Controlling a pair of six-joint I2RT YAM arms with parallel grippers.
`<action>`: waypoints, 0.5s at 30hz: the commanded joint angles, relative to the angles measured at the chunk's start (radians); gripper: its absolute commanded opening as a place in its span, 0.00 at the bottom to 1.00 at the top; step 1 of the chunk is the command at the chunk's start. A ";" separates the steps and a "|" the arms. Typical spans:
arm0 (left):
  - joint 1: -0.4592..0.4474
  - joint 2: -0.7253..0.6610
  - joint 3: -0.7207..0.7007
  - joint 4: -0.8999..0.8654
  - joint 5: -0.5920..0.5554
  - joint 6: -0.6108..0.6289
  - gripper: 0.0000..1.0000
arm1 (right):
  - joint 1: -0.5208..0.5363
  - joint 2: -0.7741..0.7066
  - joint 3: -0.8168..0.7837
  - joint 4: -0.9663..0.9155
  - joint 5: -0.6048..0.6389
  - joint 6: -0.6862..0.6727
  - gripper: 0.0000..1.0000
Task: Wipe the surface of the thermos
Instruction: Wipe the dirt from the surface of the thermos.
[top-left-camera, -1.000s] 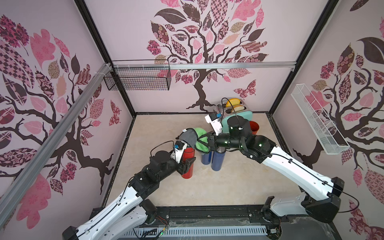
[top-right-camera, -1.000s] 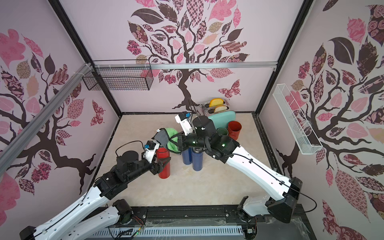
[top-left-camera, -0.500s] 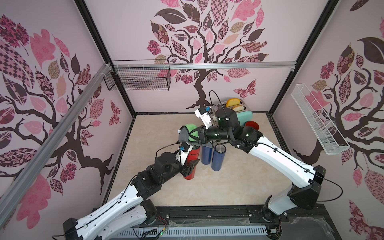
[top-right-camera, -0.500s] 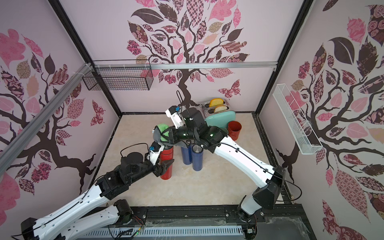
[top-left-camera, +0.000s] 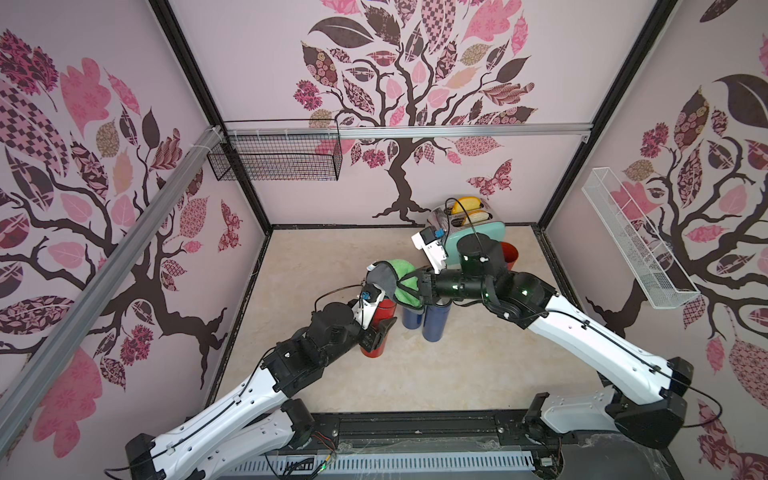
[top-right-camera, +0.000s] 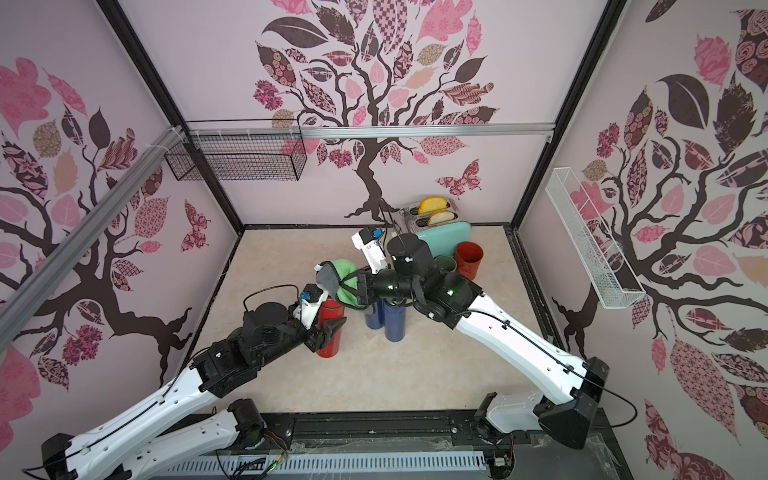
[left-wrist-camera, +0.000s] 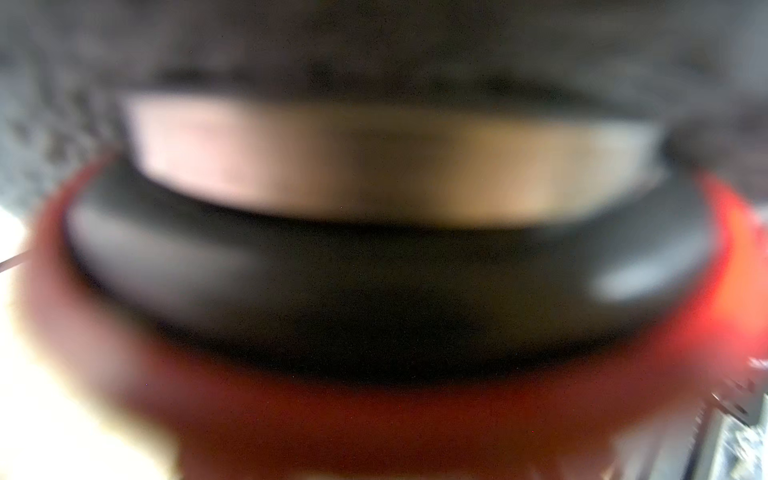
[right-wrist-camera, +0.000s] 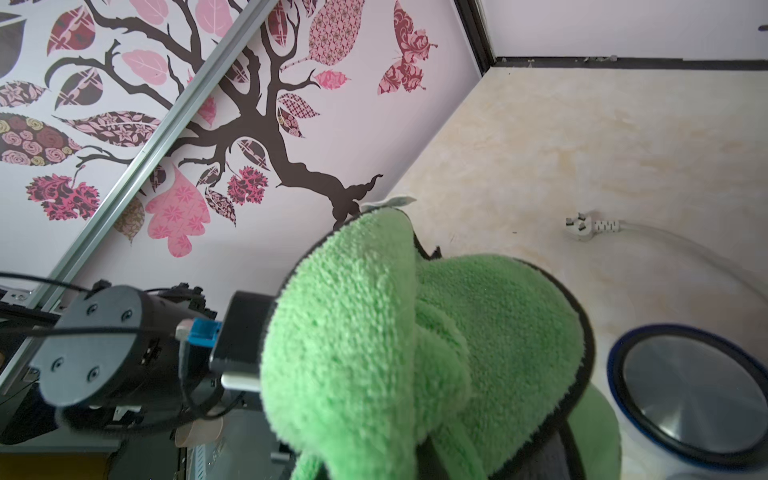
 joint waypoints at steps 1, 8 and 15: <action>-0.011 -0.028 0.056 0.118 0.010 -0.007 0.00 | 0.015 0.099 0.120 -0.056 -0.026 -0.044 0.00; -0.014 -0.079 0.039 0.119 -0.004 -0.047 0.00 | 0.026 0.138 0.179 -0.078 -0.044 -0.040 0.00; -0.014 -0.071 0.058 0.112 -0.014 -0.026 0.00 | 0.033 -0.089 -0.092 -0.028 0.002 0.045 0.00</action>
